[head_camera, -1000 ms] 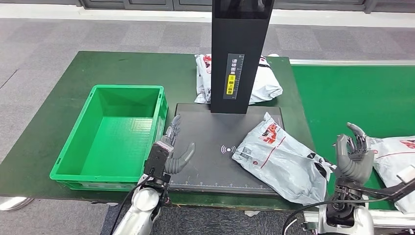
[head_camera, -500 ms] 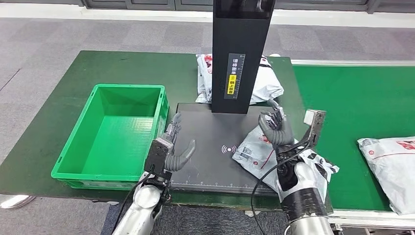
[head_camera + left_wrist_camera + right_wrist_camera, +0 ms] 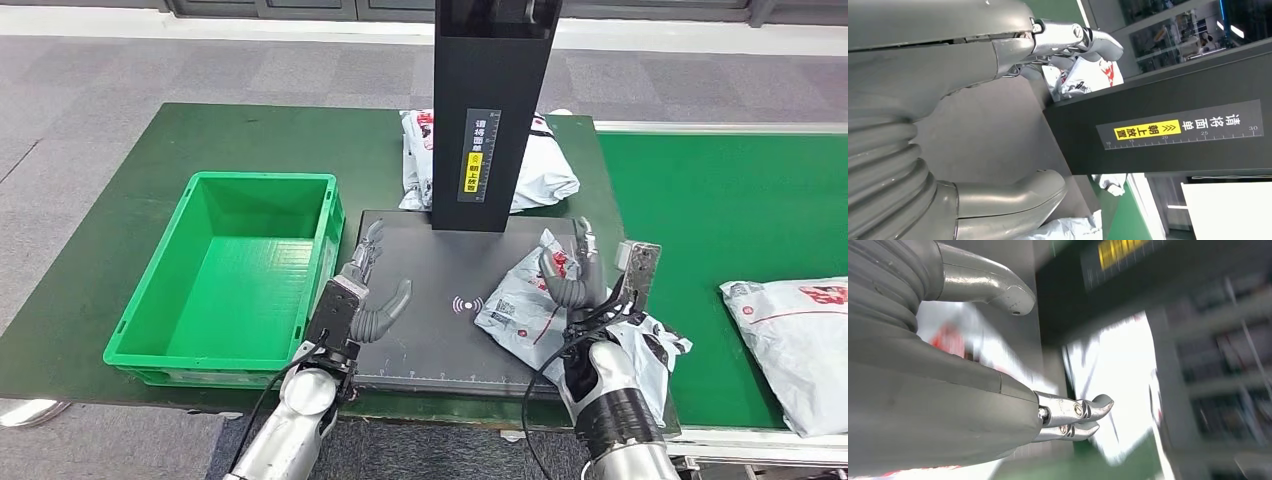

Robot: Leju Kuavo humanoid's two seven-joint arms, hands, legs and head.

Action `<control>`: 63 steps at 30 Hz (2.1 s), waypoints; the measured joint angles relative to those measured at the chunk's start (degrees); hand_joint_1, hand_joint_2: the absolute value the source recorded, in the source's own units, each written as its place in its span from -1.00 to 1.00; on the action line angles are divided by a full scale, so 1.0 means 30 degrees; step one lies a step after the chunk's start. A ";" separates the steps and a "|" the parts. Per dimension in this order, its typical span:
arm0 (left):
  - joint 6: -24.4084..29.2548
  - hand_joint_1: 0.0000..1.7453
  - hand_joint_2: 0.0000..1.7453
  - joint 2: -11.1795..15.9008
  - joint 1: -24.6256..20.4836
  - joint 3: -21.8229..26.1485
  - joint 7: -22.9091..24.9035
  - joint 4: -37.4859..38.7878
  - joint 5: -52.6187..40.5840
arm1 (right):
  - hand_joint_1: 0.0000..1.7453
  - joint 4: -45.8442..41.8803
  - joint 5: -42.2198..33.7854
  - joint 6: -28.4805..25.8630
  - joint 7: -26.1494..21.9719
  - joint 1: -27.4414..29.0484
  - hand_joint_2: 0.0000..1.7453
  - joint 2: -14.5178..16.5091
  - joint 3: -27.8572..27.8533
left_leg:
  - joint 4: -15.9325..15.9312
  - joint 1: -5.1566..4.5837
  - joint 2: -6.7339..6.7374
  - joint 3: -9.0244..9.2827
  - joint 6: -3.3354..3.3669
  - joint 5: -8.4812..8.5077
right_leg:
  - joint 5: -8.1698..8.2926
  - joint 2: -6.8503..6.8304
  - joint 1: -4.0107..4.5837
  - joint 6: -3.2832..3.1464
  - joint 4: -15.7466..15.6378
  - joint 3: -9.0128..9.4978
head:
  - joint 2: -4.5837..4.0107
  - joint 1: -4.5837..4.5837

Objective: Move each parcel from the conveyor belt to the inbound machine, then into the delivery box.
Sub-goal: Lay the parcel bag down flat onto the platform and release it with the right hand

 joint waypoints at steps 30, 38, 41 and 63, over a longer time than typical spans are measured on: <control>-0.0552 -1.00 1.00 -0.0401 -0.0817 0.0752 0.0364 0.0923 -0.0977 | -1.00 -1.1189 0.7054 -0.6377 0.1661 0.6147 1.00 -0.0813 -0.0224 | -0.0005 0.0000 0.0023 -0.0004 -0.0002 -0.0029 | -0.0030 0.0008 0.0000 0.0000 0.0000 -0.0015 | -0.0004 0.0002; -0.0767 -1.00 1.00 -0.0419 -0.0820 0.0747 0.0658 0.0916 -0.0969 | -1.00 -0.8401 0.6089 -0.5980 0.1993 0.5720 1.00 -0.0813 -0.1559 | -0.0003 -0.0002 0.0020 -0.0004 0.0000 -0.0027 | -0.0026 0.0006 -0.0002 0.0001 0.0001 -0.0007 | 0.0000 0.0002; -0.0789 -1.00 1.00 -0.0419 -0.0820 0.0745 0.0690 0.0909 -0.0951 | -1.00 -0.7576 0.6008 -0.5980 0.1845 0.5645 1.00 -0.0813 -0.1891 | -0.0003 -0.0004 0.0019 -0.0005 0.0000 -0.0027 | -0.0026 0.0006 -0.0004 0.0002 0.0001 -0.0008 | -0.0003 0.0002; -0.0825 -1.00 1.00 -0.0419 -0.0819 0.0745 0.0710 0.0869 -0.0938 | -1.00 -0.6443 0.5998 -0.5980 0.1787 0.5432 1.00 -0.0813 -0.2135 | -0.0005 -0.0003 0.0020 -0.0005 0.0000 -0.0028 | -0.0030 0.0008 -0.0002 -0.0002 0.0002 -0.0012 | -0.0001 0.0002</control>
